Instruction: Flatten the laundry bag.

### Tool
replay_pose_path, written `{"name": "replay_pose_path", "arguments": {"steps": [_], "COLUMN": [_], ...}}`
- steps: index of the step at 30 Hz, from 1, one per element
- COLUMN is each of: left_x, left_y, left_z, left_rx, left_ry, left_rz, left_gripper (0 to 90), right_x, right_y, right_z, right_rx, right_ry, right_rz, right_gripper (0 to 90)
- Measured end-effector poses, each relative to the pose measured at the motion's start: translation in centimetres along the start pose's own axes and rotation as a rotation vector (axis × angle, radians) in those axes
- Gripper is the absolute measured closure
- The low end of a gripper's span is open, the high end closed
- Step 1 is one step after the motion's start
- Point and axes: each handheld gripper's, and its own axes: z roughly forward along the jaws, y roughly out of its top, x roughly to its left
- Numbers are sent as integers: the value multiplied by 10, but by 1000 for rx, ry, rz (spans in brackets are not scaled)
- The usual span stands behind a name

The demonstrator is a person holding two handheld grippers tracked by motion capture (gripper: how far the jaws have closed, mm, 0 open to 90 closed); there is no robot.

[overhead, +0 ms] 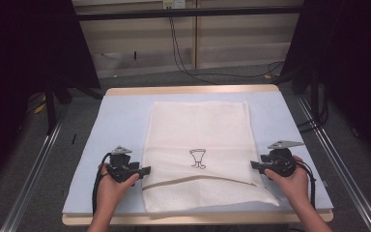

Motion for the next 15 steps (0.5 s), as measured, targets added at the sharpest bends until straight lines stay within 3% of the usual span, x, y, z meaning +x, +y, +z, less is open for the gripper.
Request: {"name": "replay_pose_path", "arguments": {"steps": [1,2,4,6,8,11,12,15], "left_x": [-1,0,-2,-6,-6,-5,-5,-5], "left_y": [0,-1,0,0,0,1,2,10], "left_z": [1,0,1,2,3,5,5,4], "left_rx": [-8,2,10,9,9,11,22,23], "left_ry": [-11,-17,-36,-39,-32,-45,-47,6], "left_rz": [-8,9,9,26,55,41,53,75], "left_gripper": [447,465,547,561,610,848,879,885], "right_x": [2,3,6,7,7,6,4,2], "right_y": [1,2,4,6,10,14,18,22], "right_z": [1,2,3,4,6,8,8,8], "right_rx": [-17,-10,-10,-7,-1,-26,-56,-70], "right_ry": [-12,1,0,5,14,0,-13,-22], "right_rz": [-2,-12,-18,-29,-22,-7,-10,-15], "right_gripper": [515,573,755,850,867,872,873,874]}}
